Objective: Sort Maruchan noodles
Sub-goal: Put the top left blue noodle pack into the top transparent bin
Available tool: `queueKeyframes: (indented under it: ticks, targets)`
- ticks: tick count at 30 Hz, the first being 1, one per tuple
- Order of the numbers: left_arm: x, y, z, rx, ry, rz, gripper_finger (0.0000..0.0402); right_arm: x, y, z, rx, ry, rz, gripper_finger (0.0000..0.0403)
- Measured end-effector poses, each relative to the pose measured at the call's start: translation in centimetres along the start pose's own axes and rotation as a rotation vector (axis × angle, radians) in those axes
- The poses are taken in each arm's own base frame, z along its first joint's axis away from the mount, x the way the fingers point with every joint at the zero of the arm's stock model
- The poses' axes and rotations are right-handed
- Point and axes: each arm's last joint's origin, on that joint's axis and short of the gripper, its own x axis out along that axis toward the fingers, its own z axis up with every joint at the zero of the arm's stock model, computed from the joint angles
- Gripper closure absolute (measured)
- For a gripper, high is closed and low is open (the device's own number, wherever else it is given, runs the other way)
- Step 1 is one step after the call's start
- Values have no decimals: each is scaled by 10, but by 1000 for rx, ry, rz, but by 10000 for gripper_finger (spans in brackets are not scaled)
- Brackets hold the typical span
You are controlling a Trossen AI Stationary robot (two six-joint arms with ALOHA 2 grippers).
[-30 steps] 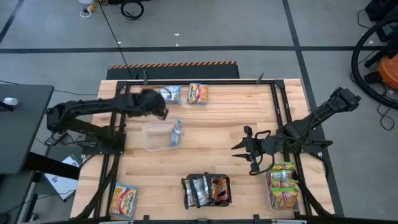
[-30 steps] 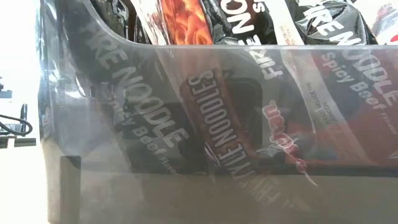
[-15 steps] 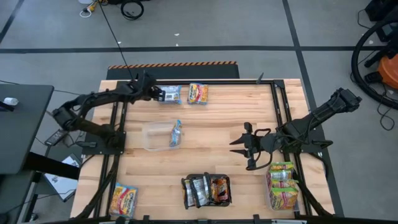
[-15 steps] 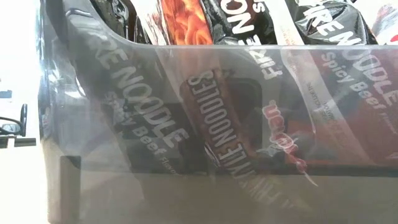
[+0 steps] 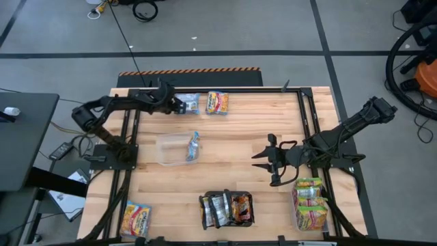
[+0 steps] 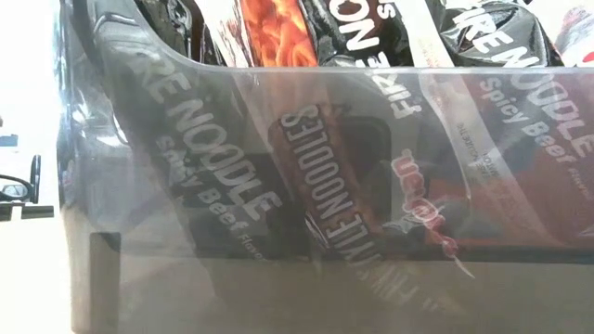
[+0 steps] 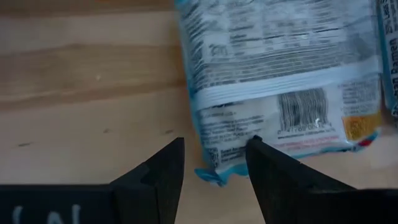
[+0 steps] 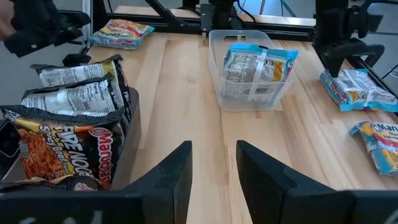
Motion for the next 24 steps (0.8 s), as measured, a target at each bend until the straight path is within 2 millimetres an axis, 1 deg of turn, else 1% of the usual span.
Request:
queueKeyframes:
  ticks: [5, 8, 10, 12, 17, 18, 20, 24]
  targets:
    - [4, -7, -2, 7, -22, -20, 225, 0, 0, 0, -2, 3, 0, 273]
    - [4, -14, -4, 45, -41, -49, 238, 0, 0, -1, -5, 10, -1, 273]
    - [3, -16, -5, 56, -42, -56, 258, 0, 0, -1, -5, 10, -1, 273]
    - [3, -18, -7, 78, -45, -55, 287, 0, 0, -1, -5, 10, -1, 273]
    - [3, -21, -8, 121, -72, -30, 382, 0, 0, -1, -5, 10, -1, 273]
    - [3, -21, -8, 131, -76, -28, 390, 0, 0, -1, -5, 10, -1, 273]
    - [1, -21, -7, 135, -85, -28, 392, 0, 0, -1, 0, 9, -1, 273]
    - [-14, -23, -1, 134, -134, -58, 397, 0, 0, -1, 7, 12, 15, 273]
